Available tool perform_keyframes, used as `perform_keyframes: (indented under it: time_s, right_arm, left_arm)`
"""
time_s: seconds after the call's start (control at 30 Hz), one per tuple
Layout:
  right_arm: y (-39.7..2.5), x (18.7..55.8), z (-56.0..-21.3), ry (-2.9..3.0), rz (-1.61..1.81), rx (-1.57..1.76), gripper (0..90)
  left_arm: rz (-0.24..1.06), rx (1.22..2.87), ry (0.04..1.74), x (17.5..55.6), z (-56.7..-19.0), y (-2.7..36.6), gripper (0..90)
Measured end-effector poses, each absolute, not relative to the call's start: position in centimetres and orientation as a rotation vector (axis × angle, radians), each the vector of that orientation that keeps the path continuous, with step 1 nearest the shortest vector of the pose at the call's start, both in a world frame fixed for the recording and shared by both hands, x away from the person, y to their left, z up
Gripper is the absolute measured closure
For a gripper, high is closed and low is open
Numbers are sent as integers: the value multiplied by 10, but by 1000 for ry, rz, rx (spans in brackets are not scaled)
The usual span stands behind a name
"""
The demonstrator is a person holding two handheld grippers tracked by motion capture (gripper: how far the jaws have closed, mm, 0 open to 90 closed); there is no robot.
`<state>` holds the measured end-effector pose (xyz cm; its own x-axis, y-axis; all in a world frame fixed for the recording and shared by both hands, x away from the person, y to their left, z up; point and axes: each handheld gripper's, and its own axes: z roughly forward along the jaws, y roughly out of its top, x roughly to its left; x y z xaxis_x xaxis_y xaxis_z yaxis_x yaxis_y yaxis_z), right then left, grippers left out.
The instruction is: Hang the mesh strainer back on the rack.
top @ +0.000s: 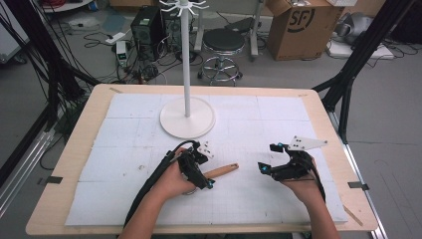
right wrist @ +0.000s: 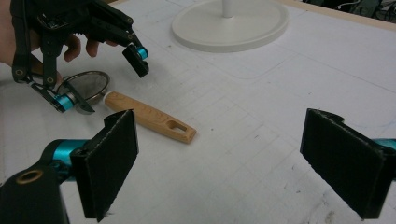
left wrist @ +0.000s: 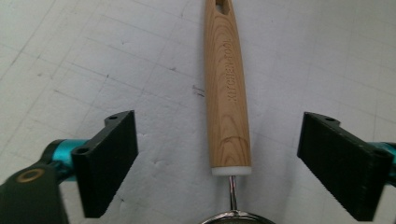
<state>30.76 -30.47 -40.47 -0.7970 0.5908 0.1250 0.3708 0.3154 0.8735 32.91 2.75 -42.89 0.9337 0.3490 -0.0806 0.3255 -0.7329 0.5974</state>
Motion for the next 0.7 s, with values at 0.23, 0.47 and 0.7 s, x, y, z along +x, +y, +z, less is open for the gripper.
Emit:
perform_keyframes:
  time_s: [0.23, 0.47, 0.7]
  right_arm:
    - [-304, 308, -405, 2365, 1473, 882, 107]
    - [-304, 308, -405, 2368, 1470, 881, 107]
    - [-303, 308, -406, 2374, 1462, 884, 107]
  left_arm:
    - [33, 2474, 490, 328, -429, 27, 417]
    - [55, 2520, 493, 326, -430, 25, 514]
    - [109, 2609, 473, 326, -426, 14, 573]
